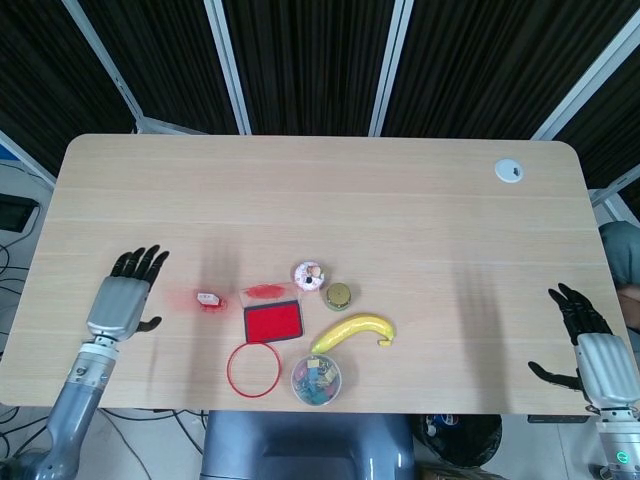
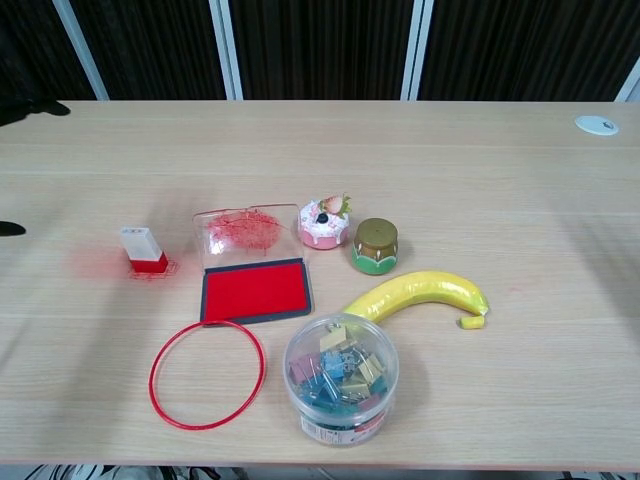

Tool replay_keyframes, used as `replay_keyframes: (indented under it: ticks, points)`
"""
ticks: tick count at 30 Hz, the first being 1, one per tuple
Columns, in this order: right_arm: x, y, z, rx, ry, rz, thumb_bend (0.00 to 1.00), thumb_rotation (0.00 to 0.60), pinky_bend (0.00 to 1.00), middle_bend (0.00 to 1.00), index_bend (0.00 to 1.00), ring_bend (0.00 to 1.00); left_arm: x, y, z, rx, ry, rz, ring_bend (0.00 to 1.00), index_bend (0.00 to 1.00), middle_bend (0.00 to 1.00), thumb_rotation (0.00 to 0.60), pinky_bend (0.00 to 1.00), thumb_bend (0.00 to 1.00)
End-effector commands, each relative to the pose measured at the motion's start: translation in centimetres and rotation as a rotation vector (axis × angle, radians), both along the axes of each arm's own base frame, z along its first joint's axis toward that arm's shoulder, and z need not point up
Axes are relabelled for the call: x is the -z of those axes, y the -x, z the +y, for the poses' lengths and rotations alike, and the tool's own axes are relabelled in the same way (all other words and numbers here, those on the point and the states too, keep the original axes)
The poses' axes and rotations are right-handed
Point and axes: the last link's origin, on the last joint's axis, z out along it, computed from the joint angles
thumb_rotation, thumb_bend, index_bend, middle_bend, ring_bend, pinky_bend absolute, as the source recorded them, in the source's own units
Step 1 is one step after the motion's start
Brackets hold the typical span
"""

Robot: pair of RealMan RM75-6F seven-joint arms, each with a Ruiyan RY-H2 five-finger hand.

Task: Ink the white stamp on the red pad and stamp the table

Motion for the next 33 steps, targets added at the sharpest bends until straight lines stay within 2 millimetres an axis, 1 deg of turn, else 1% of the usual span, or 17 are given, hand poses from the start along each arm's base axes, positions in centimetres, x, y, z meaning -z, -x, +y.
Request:
replay_keyframes:
  ticks: [1, 5, 12, 18, 28, 33]
  points:
    - [0.0, 0.0, 0.0, 0.002, -0.001, -0.005, 0.09, 0.6, 0.17, 0.0, 0.0, 0.0, 1.9, -0.7, 1.0, 0.001, 0.043, 0.026, 0.03, 0.01, 0.02, 0.6, 0.13, 0.13]
    - [0.0, 0.1, -0.1, 0.005, -0.004, -0.01, 0.09, 0.6, 0.17, 0.0, 0.0, 0.0, 3.6, -1.2, 1.7, 0.002, 0.076, 0.045, 0.06, 0.05, 0.08, 0.6, 0.16, 0.14]
    - [-0.1, 0.1, -0.1, 0.01, -0.006, -0.02, 0.09, 0.6, 0.17, 0.0, 0.0, 0.0, 6.0, -1.6, 2.3, 0.003, 0.113, 0.054, 0.11, 0.14, 0.16, 0.6, 0.22, 0.17]
    - [-0.1, 0.2, -0.1, 0.02, -0.009, -0.022, 0.09, 0.6, 0.18, 0.0, 0.0, 0.0, 7.6, -2.2, 2.8, 0.016, 0.139, 0.06, 0.12, 0.21, 0.22, 0.6, 0.23, 0.18]
    - [-0.1, 0.2, -0.1, 0.024, -0.01, -0.027, 0.09, 0.6, 0.17, 0.0, 0.0, 0.0, 9.4, -2.5, 3.5, 0.027, 0.165, 0.064, 0.16, 0.3, 0.31, 0.6, 0.25, 0.21]
    - [-0.1, 0.2, -0.2, 0.025, -0.008, -0.03, 0.1, 0.6, 0.18, 0.0, 0.0, 0.0, 9.9, -2.5, 3.6, 0.026, 0.169, 0.065, 0.18, 0.35, 0.35, 0.6, 0.26, 0.22]
